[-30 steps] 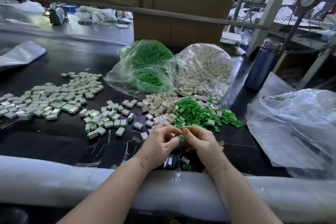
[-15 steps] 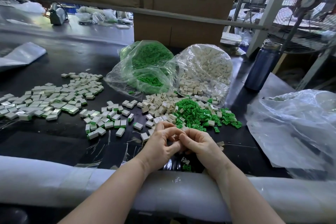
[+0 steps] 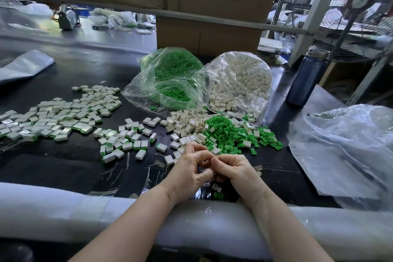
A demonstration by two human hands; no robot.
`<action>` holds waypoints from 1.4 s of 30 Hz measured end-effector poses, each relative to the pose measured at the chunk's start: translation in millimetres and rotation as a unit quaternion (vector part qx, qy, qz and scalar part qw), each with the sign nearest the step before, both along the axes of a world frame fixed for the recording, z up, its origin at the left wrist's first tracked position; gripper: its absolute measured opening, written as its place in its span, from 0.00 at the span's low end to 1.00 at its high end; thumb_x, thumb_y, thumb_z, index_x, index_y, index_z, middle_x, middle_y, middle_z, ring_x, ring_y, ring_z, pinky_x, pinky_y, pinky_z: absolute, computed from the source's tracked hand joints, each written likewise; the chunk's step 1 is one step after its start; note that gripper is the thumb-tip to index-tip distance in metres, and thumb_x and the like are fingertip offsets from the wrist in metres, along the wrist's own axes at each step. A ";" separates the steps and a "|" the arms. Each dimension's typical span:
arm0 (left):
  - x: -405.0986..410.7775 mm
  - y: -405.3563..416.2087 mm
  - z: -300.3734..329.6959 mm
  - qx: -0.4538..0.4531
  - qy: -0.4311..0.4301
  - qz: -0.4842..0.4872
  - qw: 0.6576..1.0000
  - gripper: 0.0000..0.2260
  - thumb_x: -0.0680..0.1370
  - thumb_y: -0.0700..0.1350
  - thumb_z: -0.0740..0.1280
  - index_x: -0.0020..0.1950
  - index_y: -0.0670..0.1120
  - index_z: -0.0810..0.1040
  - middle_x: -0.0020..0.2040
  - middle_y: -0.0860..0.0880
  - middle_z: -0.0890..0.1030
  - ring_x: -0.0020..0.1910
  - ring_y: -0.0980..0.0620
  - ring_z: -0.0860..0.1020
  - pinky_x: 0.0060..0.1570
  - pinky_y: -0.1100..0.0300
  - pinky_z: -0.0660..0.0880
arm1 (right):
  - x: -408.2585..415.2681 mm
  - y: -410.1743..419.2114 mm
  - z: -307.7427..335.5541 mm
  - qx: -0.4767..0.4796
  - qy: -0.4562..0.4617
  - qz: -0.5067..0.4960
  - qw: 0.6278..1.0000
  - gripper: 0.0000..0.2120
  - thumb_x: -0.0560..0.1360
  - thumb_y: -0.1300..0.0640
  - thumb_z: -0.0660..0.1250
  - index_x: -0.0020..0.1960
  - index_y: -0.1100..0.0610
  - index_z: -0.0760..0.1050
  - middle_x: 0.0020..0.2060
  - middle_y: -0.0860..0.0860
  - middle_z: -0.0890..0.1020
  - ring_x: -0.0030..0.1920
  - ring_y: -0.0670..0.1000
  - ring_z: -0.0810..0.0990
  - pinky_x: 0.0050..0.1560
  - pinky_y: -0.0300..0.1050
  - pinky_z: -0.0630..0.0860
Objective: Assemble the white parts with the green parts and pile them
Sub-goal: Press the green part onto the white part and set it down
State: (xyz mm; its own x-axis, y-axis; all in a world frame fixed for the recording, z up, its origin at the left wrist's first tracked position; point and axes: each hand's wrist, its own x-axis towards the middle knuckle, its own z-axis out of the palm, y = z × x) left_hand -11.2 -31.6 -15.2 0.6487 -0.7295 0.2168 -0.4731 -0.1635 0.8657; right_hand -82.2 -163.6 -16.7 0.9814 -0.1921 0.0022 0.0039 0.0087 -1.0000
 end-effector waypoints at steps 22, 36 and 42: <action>-0.6 0.3 4.8 -0.032 0.030 0.033 0.999 0.03 0.76 0.40 0.67 0.46 0.48 0.77 0.56 0.45 0.67 0.45 0.46 0.75 0.50 0.64 0.76 | -2.0 5.9 6.7 -0.031 -0.027 -0.061 0.997 0.10 0.73 0.54 0.66 0.44 0.59 0.81 0.34 0.55 0.82 0.35 0.50 0.79 0.36 0.39 0.75; 0.0 -0.5 2.2 0.000 0.016 0.055 0.998 0.05 0.76 0.40 0.67 0.50 0.40 0.78 0.56 0.46 0.69 0.42 0.54 0.72 0.44 0.72 0.72 | -2.2 2.6 4.7 -0.098 -0.043 -0.120 0.987 0.09 0.70 0.68 0.71 0.37 0.56 0.78 0.31 0.53 0.80 0.32 0.50 0.78 0.35 0.45 0.78; 1.3 0.2 0.2 -0.009 -0.025 0.083 0.996 0.06 0.76 0.41 0.67 0.51 0.42 0.80 0.50 0.46 0.78 0.47 0.50 0.78 0.51 0.63 0.76 | -2.6 3.6 6.0 -0.097 -0.037 -0.131 0.986 0.05 0.72 0.64 0.70 0.39 0.57 0.79 0.33 0.54 0.82 0.34 0.50 0.80 0.35 0.43 0.78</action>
